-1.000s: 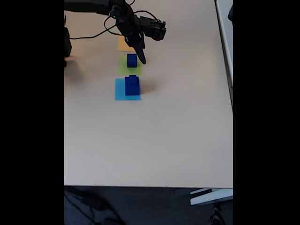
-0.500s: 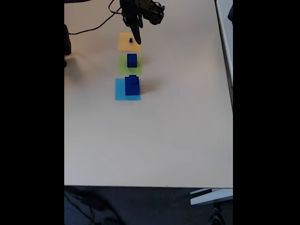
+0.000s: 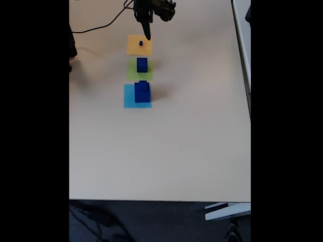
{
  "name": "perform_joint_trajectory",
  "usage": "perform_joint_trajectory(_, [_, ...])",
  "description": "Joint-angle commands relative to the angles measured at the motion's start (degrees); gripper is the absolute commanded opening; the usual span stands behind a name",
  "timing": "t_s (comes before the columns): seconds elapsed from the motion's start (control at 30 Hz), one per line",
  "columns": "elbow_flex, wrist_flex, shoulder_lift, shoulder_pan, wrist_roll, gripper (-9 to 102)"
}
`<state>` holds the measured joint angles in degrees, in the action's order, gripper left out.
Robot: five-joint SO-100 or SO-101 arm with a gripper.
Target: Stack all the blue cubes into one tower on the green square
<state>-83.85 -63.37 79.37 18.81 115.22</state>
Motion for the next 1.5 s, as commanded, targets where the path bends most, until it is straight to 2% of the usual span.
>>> perform_joint_trajectory(0.0, [3.43,1.14,-0.26,1.05,1.05,37])
perform_joint_trajectory(0.47, [-4.48,3.78,-1.76,0.79,0.62,35])
perform_joint_trajectory(0.63, [-11.87,9.84,0.18,-0.7,-1.67,35])
perform_joint_trajectory(0.8, [-14.15,10.55,0.79,-1.49,-3.08,34])
perform_joint_trajectory(1.13, [-15.29,11.16,1.14,-0.97,-2.9,28])
perform_joint_trajectory(1.47, [-16.26,12.22,1.23,-1.23,-3.25,15])
